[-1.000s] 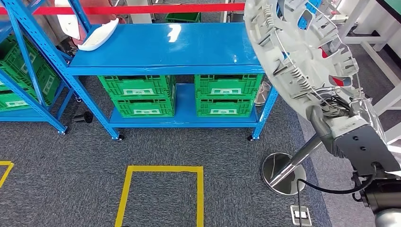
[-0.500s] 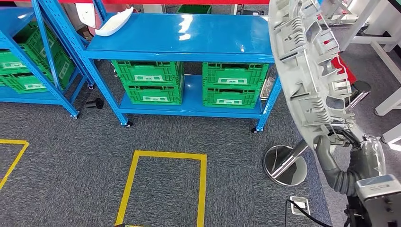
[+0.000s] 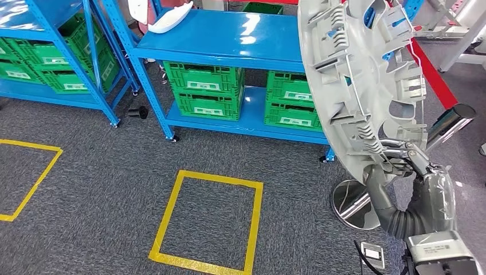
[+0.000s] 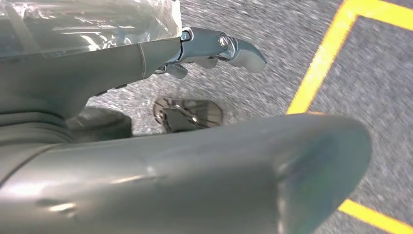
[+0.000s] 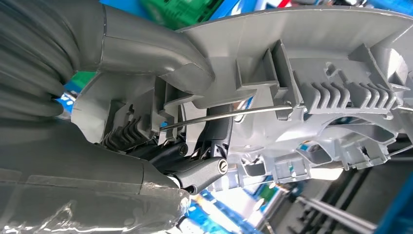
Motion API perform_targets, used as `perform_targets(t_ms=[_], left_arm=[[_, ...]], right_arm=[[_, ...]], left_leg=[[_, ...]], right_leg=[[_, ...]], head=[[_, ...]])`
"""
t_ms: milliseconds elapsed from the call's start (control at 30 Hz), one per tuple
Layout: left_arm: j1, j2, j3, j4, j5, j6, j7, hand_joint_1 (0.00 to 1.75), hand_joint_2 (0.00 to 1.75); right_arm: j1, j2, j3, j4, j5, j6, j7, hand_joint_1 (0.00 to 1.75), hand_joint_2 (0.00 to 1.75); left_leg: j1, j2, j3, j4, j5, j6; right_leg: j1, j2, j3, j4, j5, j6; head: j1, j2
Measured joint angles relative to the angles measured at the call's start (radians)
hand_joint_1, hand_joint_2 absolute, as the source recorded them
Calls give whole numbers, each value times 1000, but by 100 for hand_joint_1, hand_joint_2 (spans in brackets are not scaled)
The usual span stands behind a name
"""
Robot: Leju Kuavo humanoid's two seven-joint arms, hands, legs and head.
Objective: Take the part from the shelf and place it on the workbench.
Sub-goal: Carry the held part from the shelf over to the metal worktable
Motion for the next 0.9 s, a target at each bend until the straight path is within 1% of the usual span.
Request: perform_targets(t_ms=[33, 67, 100, 133, 167, 200, 233, 267, 300, 333, 367, 400, 433, 467, 500, 533, 567, 600, 633, 667, 700, 733, 767, 800, 833, 867, 900], left_arm=[[2, 0, 0, 0, 0, 0, 2, 0, 0], [4, 1, 0, 0, 0, -1, 4, 0, 0], [4, 1, 0, 0, 0, -2, 6, 0, 0], [3, 1, 0, 0, 0, -4, 7, 0, 0], [3, 1, 0, 0, 0, -6, 9, 0, 0], [3, 1, 0, 0, 1, -8, 11, 0, 0], [3, 0, 0, 0, 1, -9, 12, 0, 0], [4, 0, 0, 0, 1, -9, 13, 0, 0], [5, 0, 0, 0, 1, -9, 14, 0, 0], [5, 0, 0, 0, 1, -9, 14, 0, 0], [3, 0, 0, 0, 1, -9, 15, 0, 0], [2, -1, 1, 0, 1, -9, 15, 0, 0], [1, -1, 1, 0, 1, -9, 16, 0, 0], [2, -1, 1, 0, 1, -9, 16, 0, 0], [4, -1, 1, 0, 2, -9, 15, 0, 0], [7, 0, 1, 0, 2, -10, 15, 0, 0], [8, 1, 1, 0, 2, -10, 14, 0, 0], [9, 2, 1, 0, 2, -10, 13, 0, 0], [8, 3, 1, 0, 2, -11, 12, 0, 0], [7, 3, 1, 0, 2, -12, 12, 0, 0], [7, 3, 1, 0, 2, -12, 11, 0, 0], [7, 3, 1, 0, 1, -13, 11, 0, 0], [7, 3, 1, 0, 1, -15, 11, 0, 0], [8, 3, 1, 0, 1, -16, 11, 0, 0], [8, 4, 1, 0, 1, -18, 11, 0, 0], [8, 4, 1, 0, 0, -19, 11, 0, 0], [6, 4, 1, 0, 0, -21, 10, 0, 0]], right_arm=[[-6, 2, 7, -4, 8, 2, 4, 175, 175], [-12, 3, 13, -8, 15, 3, 7, 175, 175], [-16, 5, 20, -12, 22, 4, 9, 175, 175], [-19, 6, 27, -14, 27, 5, 11, 175, 175], [-21, 8, 33, -15, 30, 6, 12, 175, 175], [-23, 9, 40, -16, 32, 7, 13, 175, 175], [-24, 11, 46, -17, 33, 7, 13, 175, 175], [-26, 13, 51, -17, 33, 7, 14, 175, 175], [-26, 14, 57, -17, 34, 7, 16, 175, 175], [-28, 16, 62, -18, 35, 8, 17, 175, 175], [-29, 17, 68, -18, 37, 8, 19, 175, 175], [-31, 18, 74, -20, 41, 10, 22, 175, 175], [-35, 19, 80, -22, 45, 12, 25, 175, 175], [-39, 19, 86, -24, 50, 15, 29, 175, 175], [-44, 20, 91, -25, 54, 18, 31, 175, 175], [-50, 21, 97, -25, 58, 19, 32, 175, 175], [-55, 22, 101, -26, 60, 21, 33, 175, 175], [-60, 23, 105, -26, 61, 22, 33, 175, 175], [-64, 24, 108, -27, 62, 22, 33, 175, 175], [-68, 26, 112, -28, 64, 23, 34, 175, 175], [-72, 27, 115, -28, 65, 23, 34, 175, 175], [-75, 28, 119, -28, 66, 23, 34, 175, 175], [-77, 29, 123, -28, 67, 23, 34, 175, 175], [-78, 30, 126, -28, 70, 23, 34, 175, 175], [-78, 31, 129, -28, 76, 22, 35, 175, 175], [-77, 31, 133, -28, 86, 20, 38, 175, 175], [-77, 32, 136, -28, 97, 18, 41, 175, 175]], left_leg=[[2, -8, -1, -8, 6, 7], [4, -16, -3, -15, 13, 14], [7, -25, -6, -21, 20, 20], [7, -34, -10, -22, 24, 24], [7, -44, -16, -20, 27, 26], [6, -54, -20, -17, 28, 27], [5, -66, -24, -14, 29, 27], [5, -77, -28, -9, 30, 27], [5, -89, -30, -4, 29, 26], [5, -101, -34, 3, 28, 24], [4, -112, -40, 12, 27, 21], [4, -123, -49, 19, 28, 16], [4, -132, -58, 25, 29, 11], [5, -142, -66, 28, 33, 4], [7, -151, -71, 27, 37, -3], [7, -150, -76, 30, 35, -9], [7, -137, -84, 41, 25, -15], [7, -117, -97, 70, 6, -22], [10, -91, -120, 120, -23, -29], [14, -74, -147, 183, -53, -36], [19, -65, -172, 243, -76, -42], [24, -61, -187, 279, -83, -46], [27, -58, -185, 280, -71, -49], [29, -54, -166, 245, -44, -50], [30, -41, -134, 181, -9, -48], [26, -20, -102, 119, 15, -45], [21, -1, -76, 68, 28, -38]], right_leg=[[-1, 9, -2, 2, -5, 5], [-3, 29, -9, 17, -19, 9], [-4, 56, -26, 52, -45, 11], [-5, 82, -51, 106, -77, 12], [-5, 97, -81, 171, -109, 13], [-4, 102, -106, 228, -129, 14], [-3, 103, -119, 258, -131, 14], [-3, 104, -114, 251, -114, 14], [-4, 110, -91, 209, -82, 12], [-5, 124, -60, 146, -48, 10], [-6, 141, -31, 86, -25, 7], [-7, 156, -13, 44, -13, 5], [-7, 164, -6, 23, -12, 2], [-6, 161, -8, 19, -14, -1], [-6, 153, -10, 18, -12, -5], [-7, 142, -10, 13, -9, -10], [-9, 131, -9, 9, -5, -16], [-11, 120, -7, 5, -3, -20], [-11, 108, -5, 4, -3, -22], [-11, 96, -5, 4, -3, -24], [-11, 84, -5, 4, -3, -24], [-11, 72, -4, 4, -4, -24], [-11, 61, -4, 5, -6, -23], [-11, 50, -2, 5, -7, -21], [-11, 40, 1, 5, -9, -19], [-10, 30, 4, 5, -12, -15], [-7, 21, 6, 5, -14, -9]], head=[[1, 0], [3, 0], [7, 0], [12, 0], [17, 0], [22, 0], [23, 0], [25, 0], [26, 0], [29, 0], [31, 0], [32, 0], [32, 0], [32, 0], [31, 0], [31, 0], [27, 0], [21, 0], [16, 0], [10, 0], [7, 0], [5, 0], [3, 0], [1, 0], [0, 0], [-2, 0], [-4, 0]])
